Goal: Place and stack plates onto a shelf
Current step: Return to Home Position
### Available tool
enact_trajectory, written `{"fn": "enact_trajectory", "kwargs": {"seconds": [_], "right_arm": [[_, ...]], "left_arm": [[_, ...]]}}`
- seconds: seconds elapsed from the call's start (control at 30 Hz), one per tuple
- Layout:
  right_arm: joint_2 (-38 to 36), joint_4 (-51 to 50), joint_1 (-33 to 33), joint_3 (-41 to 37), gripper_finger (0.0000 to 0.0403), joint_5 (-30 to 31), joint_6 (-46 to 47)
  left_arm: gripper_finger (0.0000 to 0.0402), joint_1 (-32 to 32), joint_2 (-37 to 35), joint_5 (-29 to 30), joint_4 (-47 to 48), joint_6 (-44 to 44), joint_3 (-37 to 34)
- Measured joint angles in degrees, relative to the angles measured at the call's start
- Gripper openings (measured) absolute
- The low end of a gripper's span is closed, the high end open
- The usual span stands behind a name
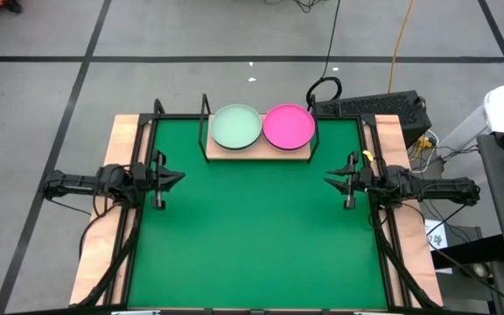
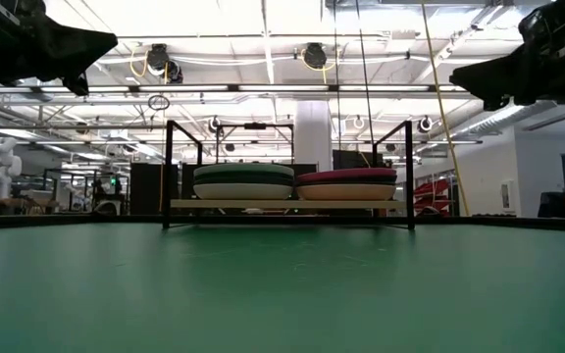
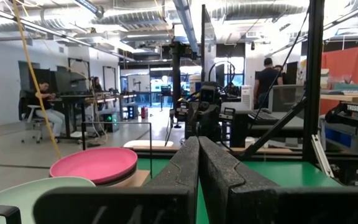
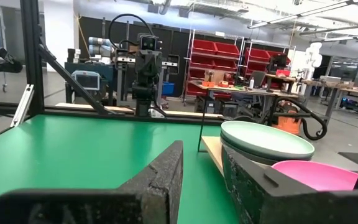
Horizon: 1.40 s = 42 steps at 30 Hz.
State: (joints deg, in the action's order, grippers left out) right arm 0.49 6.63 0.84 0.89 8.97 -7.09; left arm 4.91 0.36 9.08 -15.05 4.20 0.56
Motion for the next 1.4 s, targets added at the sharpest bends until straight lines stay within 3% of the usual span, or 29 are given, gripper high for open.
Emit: {"fn": "enact_trajectory", "kwargs": {"seconds": [1.4], "right_arm": [[0.0,0.0,0.0,-0.02,0.0093,-0.04,0.0]], "left_arm": [[0.0017,0.0,0.0,0.02,0.0,0.03,0.02]]}}
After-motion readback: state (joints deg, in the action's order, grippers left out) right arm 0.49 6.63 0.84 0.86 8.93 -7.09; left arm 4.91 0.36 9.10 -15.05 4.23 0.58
